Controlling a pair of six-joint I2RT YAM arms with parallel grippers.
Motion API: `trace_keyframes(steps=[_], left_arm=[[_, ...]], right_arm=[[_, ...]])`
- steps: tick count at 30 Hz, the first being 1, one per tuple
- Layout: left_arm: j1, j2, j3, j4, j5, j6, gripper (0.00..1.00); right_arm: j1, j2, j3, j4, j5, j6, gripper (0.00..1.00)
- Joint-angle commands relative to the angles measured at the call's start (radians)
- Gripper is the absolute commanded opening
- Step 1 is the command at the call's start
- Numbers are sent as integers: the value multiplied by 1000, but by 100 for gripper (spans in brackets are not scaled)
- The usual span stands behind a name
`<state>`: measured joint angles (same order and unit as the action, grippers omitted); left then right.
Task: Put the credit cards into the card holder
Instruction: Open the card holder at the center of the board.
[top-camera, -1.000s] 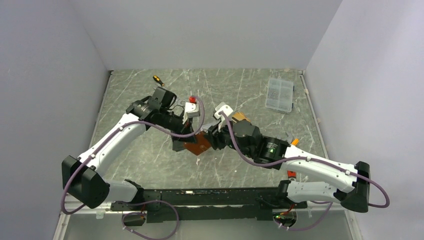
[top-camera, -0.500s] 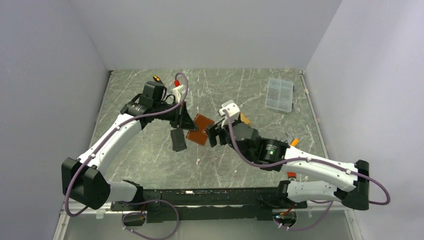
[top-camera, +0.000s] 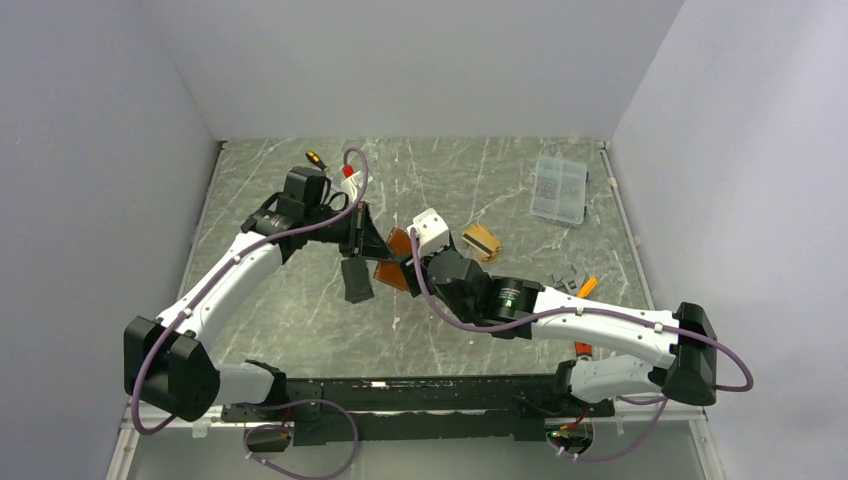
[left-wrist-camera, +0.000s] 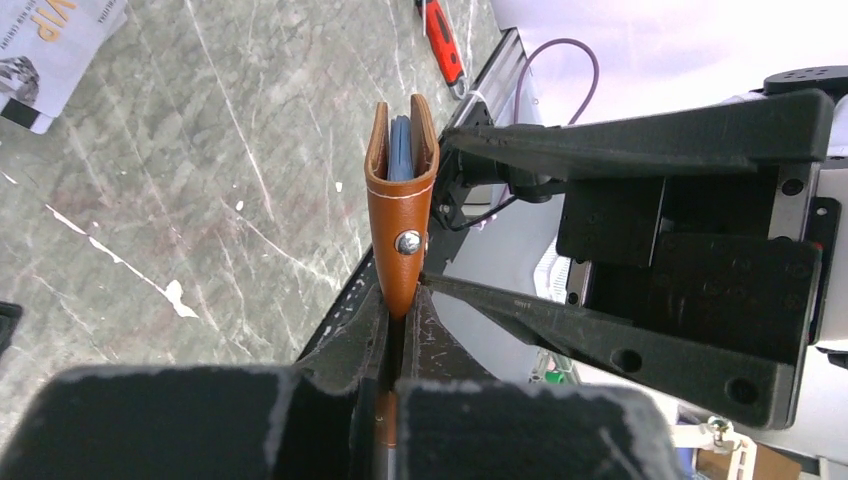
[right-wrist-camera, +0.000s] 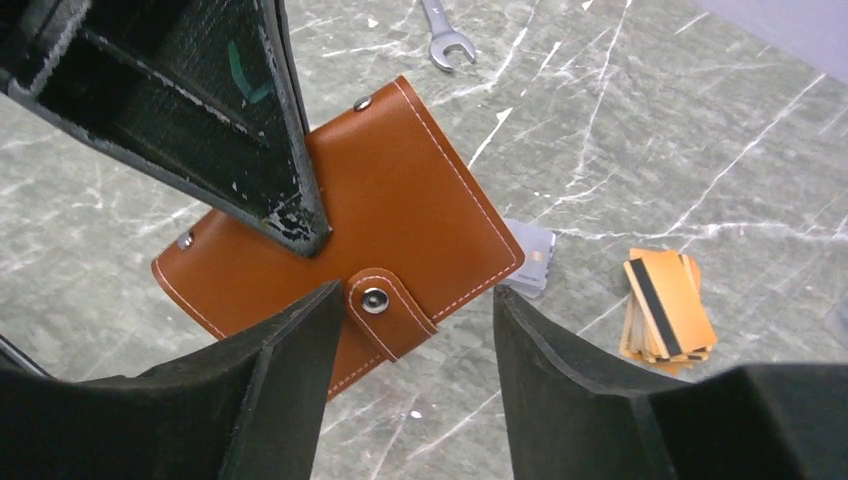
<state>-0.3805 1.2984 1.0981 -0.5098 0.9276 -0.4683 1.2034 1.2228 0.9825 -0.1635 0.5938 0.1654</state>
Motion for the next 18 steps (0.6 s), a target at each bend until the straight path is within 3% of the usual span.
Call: trace_keyframes(steps=[1, 6, 14, 16, 18], left_arm=[[0, -52, -18, 84, 83, -99, 0], [0, -60, -50, 139, 108, -158, 0], [7, -68, -74, 192, 127, -215, 0], [12, -72, -76, 199, 131, -224, 0], [20, -77, -78, 205, 135, -234, 0]], right_arm=[[3, 5, 28, 77, 47, -9, 51], [8, 25, 29, 96, 133, 2, 23], [51, 91, 47, 87, 216, -12, 21], [55, 115, 57, 67, 262, -7, 16], [58, 132, 62, 51, 304, 1, 1]])
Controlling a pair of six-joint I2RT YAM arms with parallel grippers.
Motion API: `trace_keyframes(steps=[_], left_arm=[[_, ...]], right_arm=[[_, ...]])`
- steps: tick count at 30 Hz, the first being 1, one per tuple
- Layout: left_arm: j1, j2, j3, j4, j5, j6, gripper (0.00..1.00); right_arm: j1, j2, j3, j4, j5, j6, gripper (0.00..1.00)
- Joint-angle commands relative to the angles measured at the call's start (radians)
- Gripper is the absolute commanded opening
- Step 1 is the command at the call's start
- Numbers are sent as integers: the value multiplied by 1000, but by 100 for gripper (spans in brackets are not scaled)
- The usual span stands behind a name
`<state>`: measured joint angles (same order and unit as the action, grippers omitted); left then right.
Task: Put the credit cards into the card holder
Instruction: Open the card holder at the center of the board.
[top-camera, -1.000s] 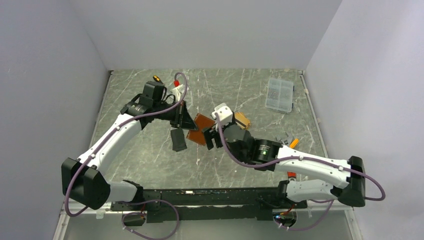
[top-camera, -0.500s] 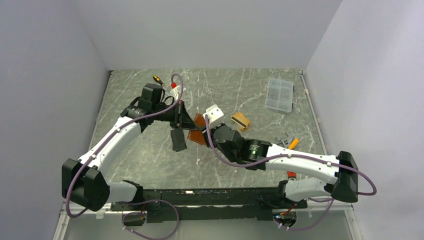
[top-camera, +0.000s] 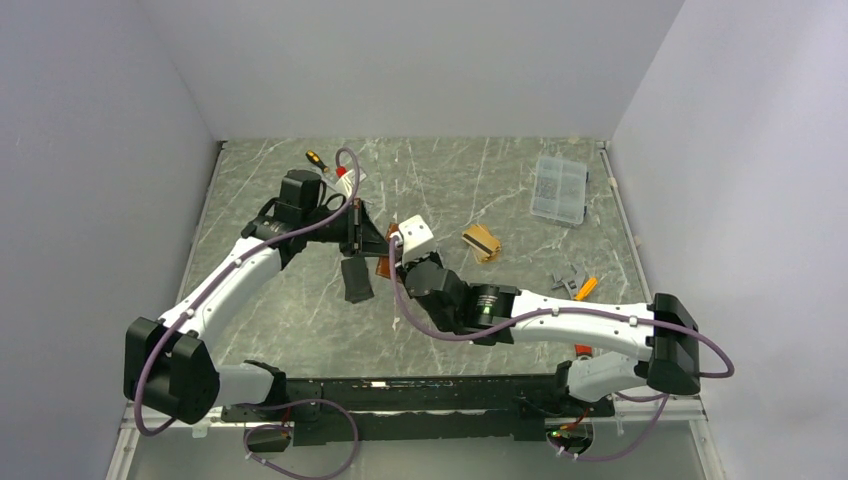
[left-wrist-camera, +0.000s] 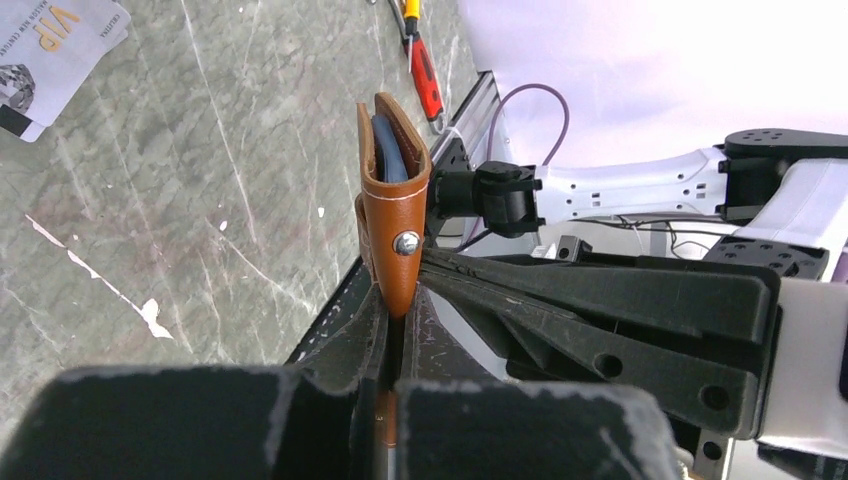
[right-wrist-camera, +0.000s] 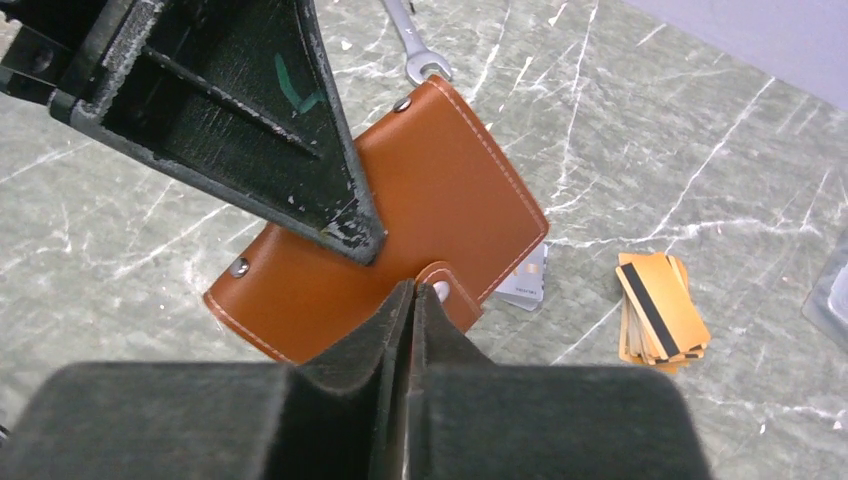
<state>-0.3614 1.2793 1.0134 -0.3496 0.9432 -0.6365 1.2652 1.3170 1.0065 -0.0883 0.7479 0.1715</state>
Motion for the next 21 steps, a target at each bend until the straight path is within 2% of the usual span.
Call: trace_keyframes(steps=[1, 13, 21], left_arm=[[4, -59, 5, 47, 120, -70, 0], [14, -67, -17, 40, 118, -77, 0], [13, -59, -17, 5, 71, -16, 0]], right_arm=[[-2, 44, 38, -32, 173, 9, 0], [-4, -28, -32, -17, 360, 110, 0], [-10, -96, -67, -81, 348, 191, 0]])
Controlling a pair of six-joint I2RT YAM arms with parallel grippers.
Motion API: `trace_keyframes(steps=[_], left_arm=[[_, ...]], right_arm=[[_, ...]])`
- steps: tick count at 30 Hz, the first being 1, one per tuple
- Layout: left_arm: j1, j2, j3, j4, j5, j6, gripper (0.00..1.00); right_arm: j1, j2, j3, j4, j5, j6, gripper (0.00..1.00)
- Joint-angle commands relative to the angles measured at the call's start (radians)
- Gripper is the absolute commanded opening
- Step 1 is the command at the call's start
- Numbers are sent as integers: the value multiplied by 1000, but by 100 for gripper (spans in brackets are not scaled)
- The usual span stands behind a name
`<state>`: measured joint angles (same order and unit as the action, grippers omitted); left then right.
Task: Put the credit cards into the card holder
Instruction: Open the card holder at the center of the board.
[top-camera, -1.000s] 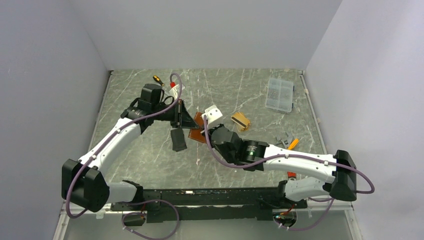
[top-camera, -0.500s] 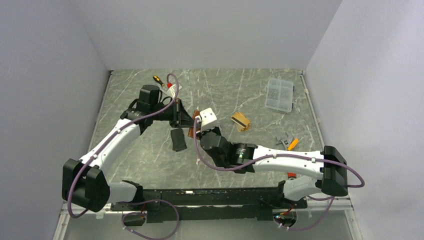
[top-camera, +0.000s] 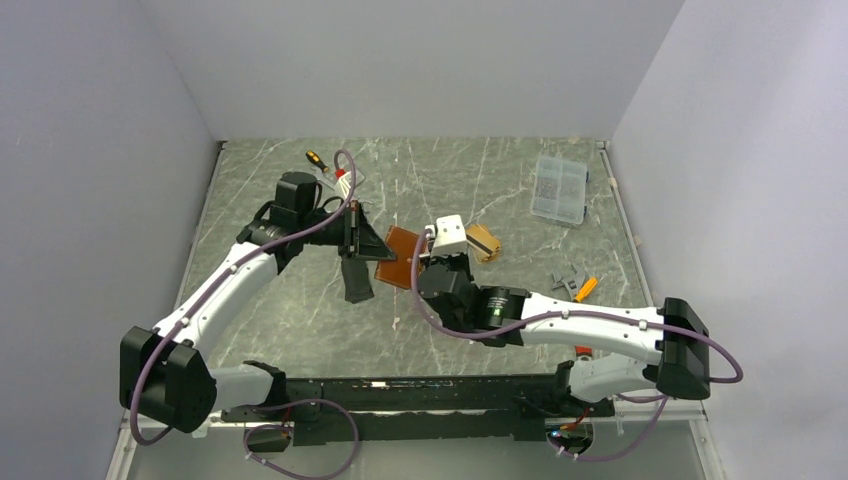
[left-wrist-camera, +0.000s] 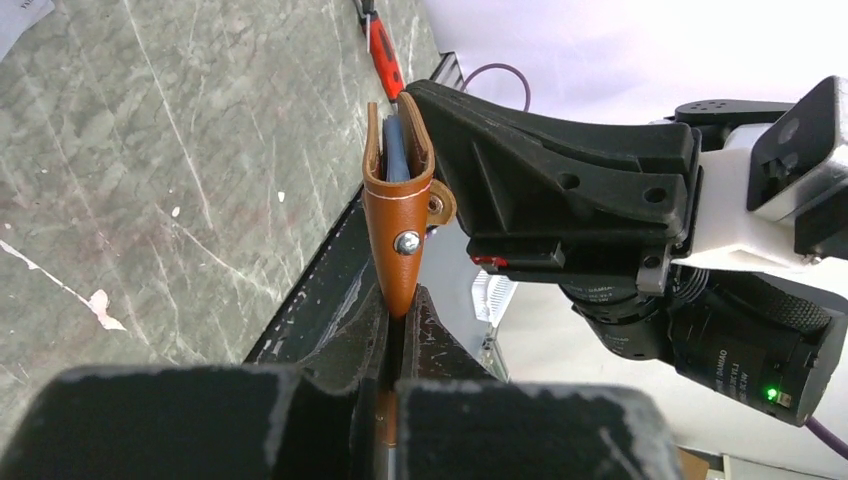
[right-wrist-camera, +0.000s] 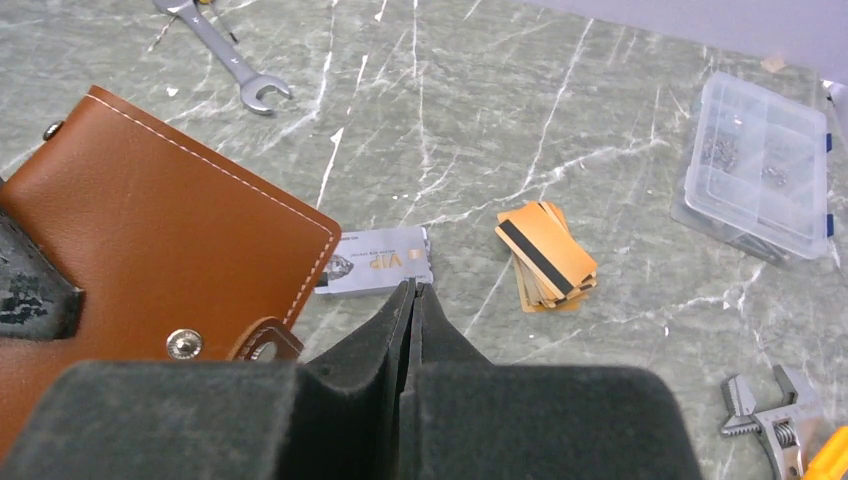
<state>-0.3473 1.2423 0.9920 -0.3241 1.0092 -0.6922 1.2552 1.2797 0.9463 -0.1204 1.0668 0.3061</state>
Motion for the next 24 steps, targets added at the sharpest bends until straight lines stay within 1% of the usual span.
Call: trace_keyframes(steps=[1, 2, 4, 5, 7, 9, 11, 15, 16, 19, 21, 24], left_arm=[[-3, -17, 1, -31, -15, 65, 0], [-8, -12, -4, -44, -42, 99, 0], [-23, 8, -17, -61, -101, 176, 0], [-33, 25, -22, -68, -127, 218, 0], [-59, 72, -26, -78, -159, 280, 0], [-93, 127, -25, -71, -166, 307, 1], [-126, 164, -36, -31, -164, 306, 1], [-215, 212, -65, 114, -158, 284, 3], [-236, 238, -53, 121, -159, 297, 4], [-284, 314, -36, 108, -195, 377, 11], [-299, 363, -26, 60, -233, 458, 18], [-300, 423, -38, 9, -270, 535, 27]], right_arm=[[0, -72, -7, -72, 13, 75, 0], [-2, -87, -11, -95, -12, 88, 1], [-2, -127, -27, -143, -53, 134, 21], [-2, -152, -40, -163, -74, 154, 28], [-4, -204, -70, -205, -99, 201, 37], [-6, -258, -94, -261, -107, 263, 43], [-9, -310, -116, -312, -104, 313, 46], [-29, -396, -149, -412, -101, 410, 48], [-36, -420, -154, -435, -108, 426, 48], [-81, -458, -174, -467, -148, 455, 48], [-115, -467, -184, -468, -189, 454, 48], [-192, -469, -198, -446, -268, 431, 48]])
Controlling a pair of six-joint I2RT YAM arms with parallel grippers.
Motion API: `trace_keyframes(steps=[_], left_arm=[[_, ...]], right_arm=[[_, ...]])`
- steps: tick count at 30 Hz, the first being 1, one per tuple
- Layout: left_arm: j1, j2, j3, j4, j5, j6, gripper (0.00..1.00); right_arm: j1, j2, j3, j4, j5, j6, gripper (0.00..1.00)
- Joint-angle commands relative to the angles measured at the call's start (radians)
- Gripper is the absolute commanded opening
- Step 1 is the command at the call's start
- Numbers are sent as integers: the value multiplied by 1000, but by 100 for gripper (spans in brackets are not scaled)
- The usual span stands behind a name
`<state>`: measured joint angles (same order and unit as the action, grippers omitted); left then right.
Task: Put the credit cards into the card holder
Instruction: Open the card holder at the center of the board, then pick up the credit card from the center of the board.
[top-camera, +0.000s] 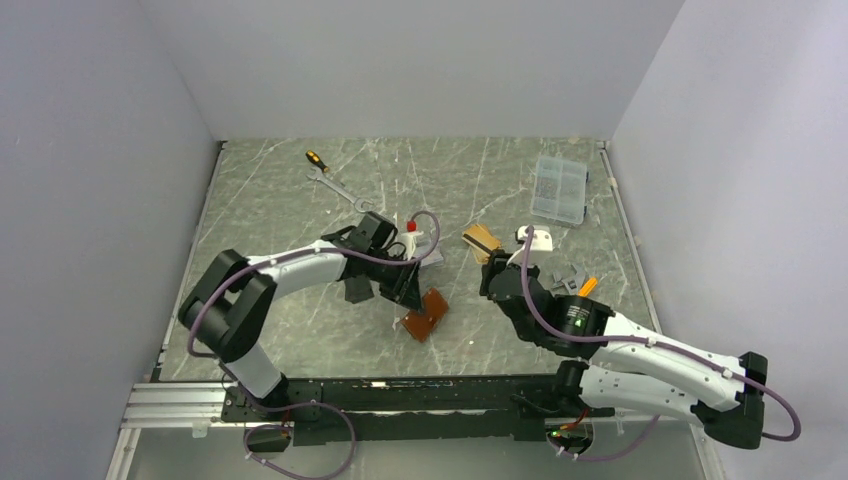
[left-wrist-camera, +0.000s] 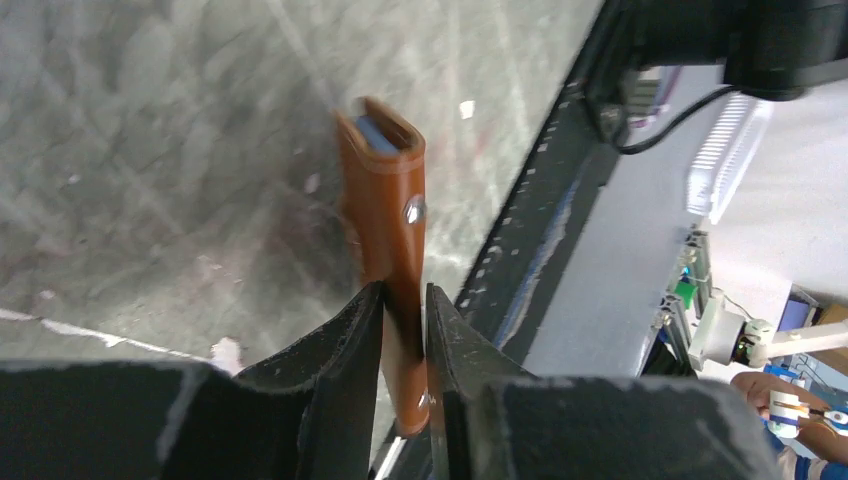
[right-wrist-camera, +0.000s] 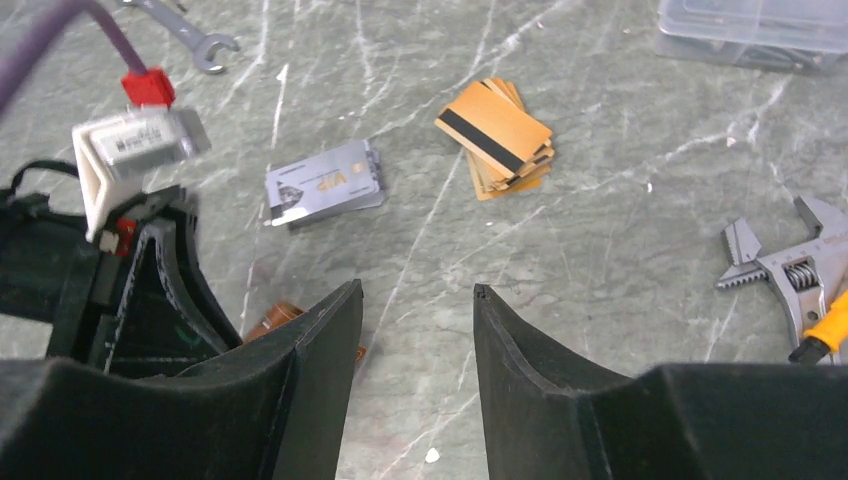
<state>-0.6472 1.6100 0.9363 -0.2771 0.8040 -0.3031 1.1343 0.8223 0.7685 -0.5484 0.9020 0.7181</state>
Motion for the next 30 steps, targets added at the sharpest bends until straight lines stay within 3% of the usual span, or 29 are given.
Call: trace_keyframes(steps=[1, 3, 5, 7, 13, 16, 20, 23, 30], left_arm=[[-1, 63, 7, -41, -79, 164, 29], [-2, 60, -13, -38, -113, 198, 34], [-1, 45, -29, -34, -164, 223, 47], [0, 27, -31, -47, -194, 241, 65], [15, -124, 28, -138, -192, 288, 93], [64, -225, 90, -223, -183, 364, 94], [252, -280, 74, -214, -201, 369, 94], [377, -249, 49, -189, -228, 374, 93], [490, -111, 67, -199, -335, 329, 93]], right_arm=[[-95, -10, -24, -4, -135, 5, 47], [-141, -4, -34, 25, -189, -17, 47], [-177, 8, -38, 54, -239, -40, 47], [-203, 30, -39, 78, -279, -57, 47], [-252, 127, -21, 163, -397, -97, 52], [-286, 188, 14, 214, -480, -135, 53], [-333, 299, 87, 296, -635, -187, 53], [-353, 410, 152, 356, -745, -201, 53], [-355, 668, 306, 472, -969, -190, 55]])
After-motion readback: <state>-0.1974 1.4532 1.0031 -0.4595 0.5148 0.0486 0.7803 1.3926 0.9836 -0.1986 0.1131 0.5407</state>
